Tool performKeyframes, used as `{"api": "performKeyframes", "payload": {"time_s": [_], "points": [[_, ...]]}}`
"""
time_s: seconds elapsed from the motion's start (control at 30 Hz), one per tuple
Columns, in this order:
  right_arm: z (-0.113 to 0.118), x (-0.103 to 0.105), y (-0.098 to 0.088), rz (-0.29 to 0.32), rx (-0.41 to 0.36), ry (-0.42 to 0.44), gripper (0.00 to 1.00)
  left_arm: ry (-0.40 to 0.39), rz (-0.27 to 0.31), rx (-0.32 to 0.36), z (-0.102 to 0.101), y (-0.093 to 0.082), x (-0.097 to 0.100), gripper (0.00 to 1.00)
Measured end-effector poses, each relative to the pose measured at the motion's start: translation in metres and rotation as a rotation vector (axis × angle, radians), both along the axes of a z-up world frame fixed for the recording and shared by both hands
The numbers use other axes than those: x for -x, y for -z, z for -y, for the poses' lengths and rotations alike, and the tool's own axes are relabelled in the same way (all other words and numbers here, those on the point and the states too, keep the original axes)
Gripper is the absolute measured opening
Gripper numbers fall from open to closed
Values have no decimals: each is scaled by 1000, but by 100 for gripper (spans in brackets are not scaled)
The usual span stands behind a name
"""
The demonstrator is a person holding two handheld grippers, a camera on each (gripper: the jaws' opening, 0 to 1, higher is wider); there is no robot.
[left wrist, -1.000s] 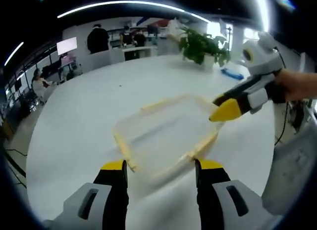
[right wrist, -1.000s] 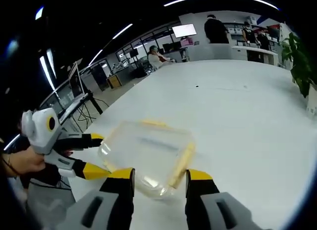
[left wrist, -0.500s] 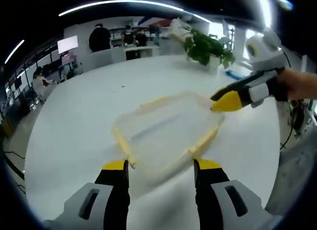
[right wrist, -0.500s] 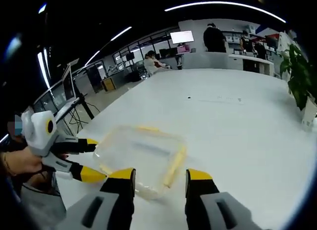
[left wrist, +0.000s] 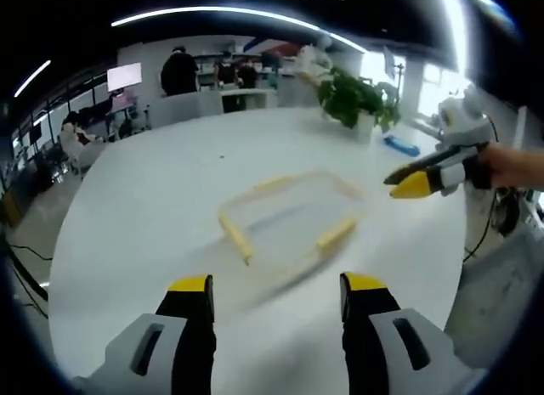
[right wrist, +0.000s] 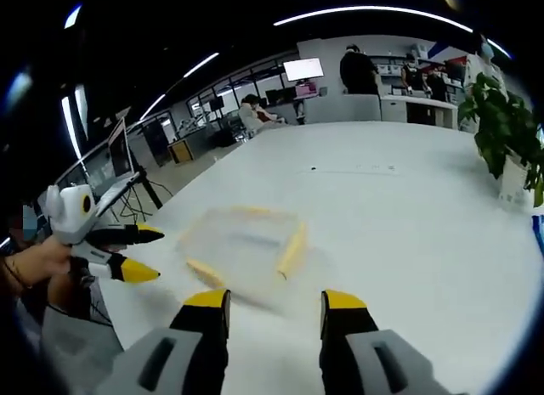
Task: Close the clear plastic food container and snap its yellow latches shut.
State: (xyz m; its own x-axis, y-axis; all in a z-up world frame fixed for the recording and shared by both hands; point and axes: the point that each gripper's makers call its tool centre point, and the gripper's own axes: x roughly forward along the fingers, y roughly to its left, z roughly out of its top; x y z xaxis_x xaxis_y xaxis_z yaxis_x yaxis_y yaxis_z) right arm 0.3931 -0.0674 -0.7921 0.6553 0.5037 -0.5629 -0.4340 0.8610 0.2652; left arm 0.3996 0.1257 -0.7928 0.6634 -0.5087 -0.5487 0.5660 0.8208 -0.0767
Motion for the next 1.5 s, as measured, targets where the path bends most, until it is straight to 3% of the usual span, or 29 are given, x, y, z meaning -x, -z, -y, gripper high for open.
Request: {"api": "performKeyframes", "payload": {"time_s": [0.37,0.47,0.57,0.8,1.1,1.5], "points": [[2,27,-23,61,-45,35,46,-54,67,72,-18,-36,26,68],[9,26,-26,116,11,50,62,-85,99,130,-21,-47,28,77],[10,33,-28,115,1,70,77,-89,123,142,-24,-54,32,80],[12,50,-29,107,-51,99,76,-152,121,135,-42,-55,42,80],[16,69,-22,77,-62,122,75,-167,126,140,-54,-56,51,78],[23,67,-27,80,-60,145,74,-176,134,144,-57,-58,50,77]]}}
